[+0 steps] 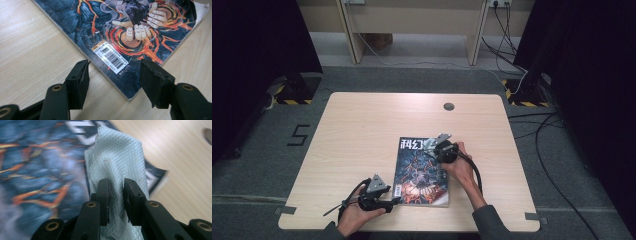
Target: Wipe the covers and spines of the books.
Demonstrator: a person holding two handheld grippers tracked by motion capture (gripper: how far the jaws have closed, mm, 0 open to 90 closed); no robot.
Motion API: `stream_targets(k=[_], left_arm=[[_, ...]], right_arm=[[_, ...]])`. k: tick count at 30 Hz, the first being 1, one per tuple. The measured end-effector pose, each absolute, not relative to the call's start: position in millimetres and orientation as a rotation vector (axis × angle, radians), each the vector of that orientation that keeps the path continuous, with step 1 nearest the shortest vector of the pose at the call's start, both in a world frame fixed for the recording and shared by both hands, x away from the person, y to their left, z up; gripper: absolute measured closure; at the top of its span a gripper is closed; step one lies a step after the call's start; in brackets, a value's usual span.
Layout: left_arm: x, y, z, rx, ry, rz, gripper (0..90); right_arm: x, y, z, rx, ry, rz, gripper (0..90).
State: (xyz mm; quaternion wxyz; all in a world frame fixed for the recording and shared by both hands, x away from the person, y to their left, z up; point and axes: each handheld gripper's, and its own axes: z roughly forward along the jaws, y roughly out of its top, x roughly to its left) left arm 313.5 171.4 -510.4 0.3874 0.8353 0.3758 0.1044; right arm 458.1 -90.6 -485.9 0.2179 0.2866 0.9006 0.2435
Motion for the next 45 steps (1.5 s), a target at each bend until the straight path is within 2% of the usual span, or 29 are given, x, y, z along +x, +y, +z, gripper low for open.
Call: stream_targets(k=[4,14,18,31,36,45], left_arm=[[312.8,170.9,-510.6,2.12,0.959,0.269,40.6],[313.1,171.4,-510.8,2.121,0.957,0.268,40.6],[313.1,171.3,-510.6,2.123,0.958,0.267,40.6],[312.9,171.2,-510.7,2.122,0.956,0.269,40.7],[312.8,171.1,-510.6,2.123,0.956,0.27,40.7],[312.6,171.1,-510.5,2.125,0.956,0.273,40.8]], right_arm=[[449.2,-81.0,-486.1,0.734,2.526,0.668,75.8],[493.5,-108.0,-488.9,1.056,2.384,0.738,76.3],[498.8,-106.2,-488.5,1.079,2.365,0.697,76.6],[490.9,-62.5,-487.0,0.905,2.479,0.694,77.4],[497.1,-64.4,-486.7,0.966,2.471,0.713,77.5],[502.2,-37.3,-488.0,0.94,2.48,0.733,77.6]])
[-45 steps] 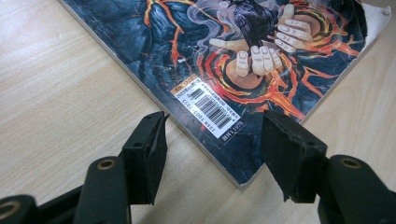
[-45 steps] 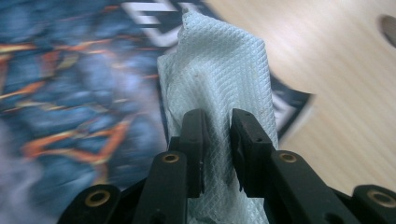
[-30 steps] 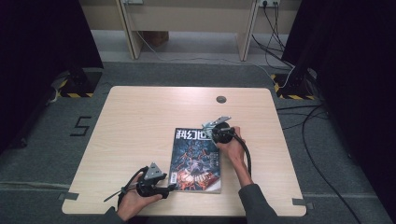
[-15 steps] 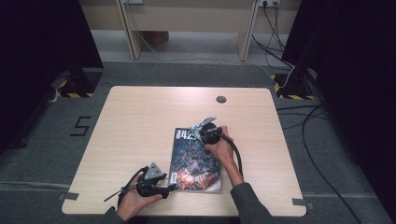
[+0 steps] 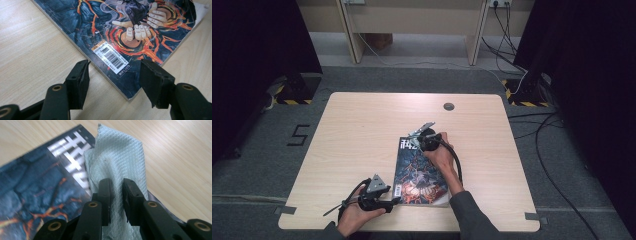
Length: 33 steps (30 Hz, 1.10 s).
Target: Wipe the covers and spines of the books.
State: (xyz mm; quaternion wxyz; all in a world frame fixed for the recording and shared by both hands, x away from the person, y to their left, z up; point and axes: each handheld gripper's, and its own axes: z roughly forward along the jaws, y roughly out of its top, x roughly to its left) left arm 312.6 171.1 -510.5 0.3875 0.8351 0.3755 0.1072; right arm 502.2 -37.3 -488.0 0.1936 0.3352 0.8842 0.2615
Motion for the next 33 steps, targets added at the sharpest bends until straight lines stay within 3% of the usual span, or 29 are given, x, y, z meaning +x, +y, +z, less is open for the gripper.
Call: stream_targets(k=[20,33], left_arm=[[312.5,171.0,-510.6,2.124,0.951,0.275,41.0],[311.8,171.3,-510.8,2.124,0.95,0.281,40.9]], right_arm=[[505.4,1.0,-488.2,0.857,2.544,0.768,77.4],[485.7,2.0,-489.2,0.771,2.599,0.823,77.3]])
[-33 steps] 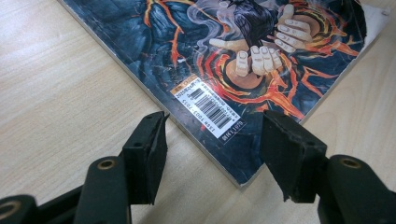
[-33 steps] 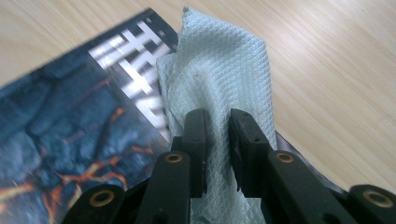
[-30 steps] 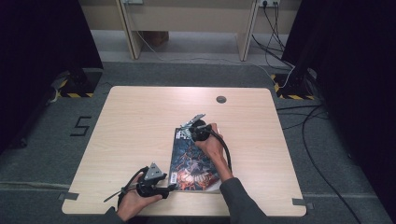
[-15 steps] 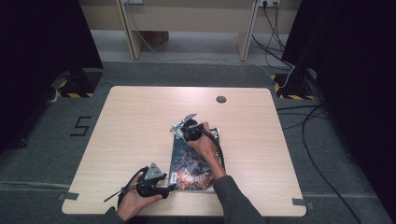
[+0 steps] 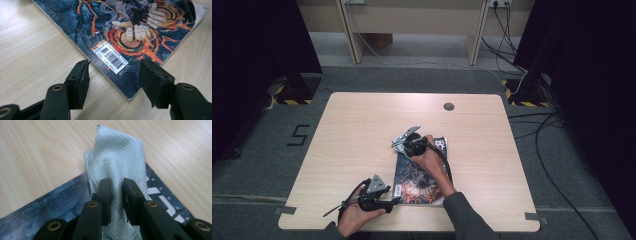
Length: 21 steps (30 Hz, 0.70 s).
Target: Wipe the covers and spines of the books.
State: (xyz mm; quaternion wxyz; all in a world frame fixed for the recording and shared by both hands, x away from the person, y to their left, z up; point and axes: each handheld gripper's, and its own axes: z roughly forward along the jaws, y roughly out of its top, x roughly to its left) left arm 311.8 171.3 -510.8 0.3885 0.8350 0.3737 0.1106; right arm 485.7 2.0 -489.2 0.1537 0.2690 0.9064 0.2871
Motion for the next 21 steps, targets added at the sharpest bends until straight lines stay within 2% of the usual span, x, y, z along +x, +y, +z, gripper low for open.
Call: stream_targets(k=[13,21], left_arm=[[312.5,172.1,-511.4,2.116,0.957,0.271,40.4],[312.2,171.9,-511.3,2.118,0.953,0.276,40.4]], right_arm=[[469.6,-10.0,-491.1,0.726,2.61,0.871,77.9],[476.7,-48.4,-489.6,0.84,2.547,0.813,78.0]])
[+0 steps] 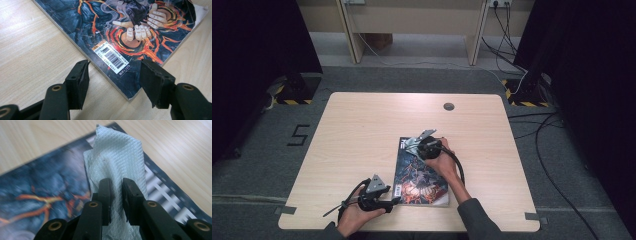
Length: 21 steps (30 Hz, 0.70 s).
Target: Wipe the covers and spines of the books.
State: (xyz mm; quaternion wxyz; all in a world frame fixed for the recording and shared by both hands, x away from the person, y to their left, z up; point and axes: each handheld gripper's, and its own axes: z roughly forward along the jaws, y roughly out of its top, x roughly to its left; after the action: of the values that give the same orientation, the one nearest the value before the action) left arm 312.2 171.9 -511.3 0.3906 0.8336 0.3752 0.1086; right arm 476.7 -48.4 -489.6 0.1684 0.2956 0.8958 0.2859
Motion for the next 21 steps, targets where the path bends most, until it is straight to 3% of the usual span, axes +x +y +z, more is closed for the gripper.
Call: stream_targets(k=[10,21], left_arm=[[312.4,172.5,-512.1,2.103,0.967,0.262,40.2],[313.8,173.6,-512.6,2.099,0.978,0.249,38.7]], right_arm=[[472.7,-102.4,-492.2,0.952,2.446,0.833,77.9],[467.0,-101.8,-494.3,0.953,2.406,0.823,77.7]])
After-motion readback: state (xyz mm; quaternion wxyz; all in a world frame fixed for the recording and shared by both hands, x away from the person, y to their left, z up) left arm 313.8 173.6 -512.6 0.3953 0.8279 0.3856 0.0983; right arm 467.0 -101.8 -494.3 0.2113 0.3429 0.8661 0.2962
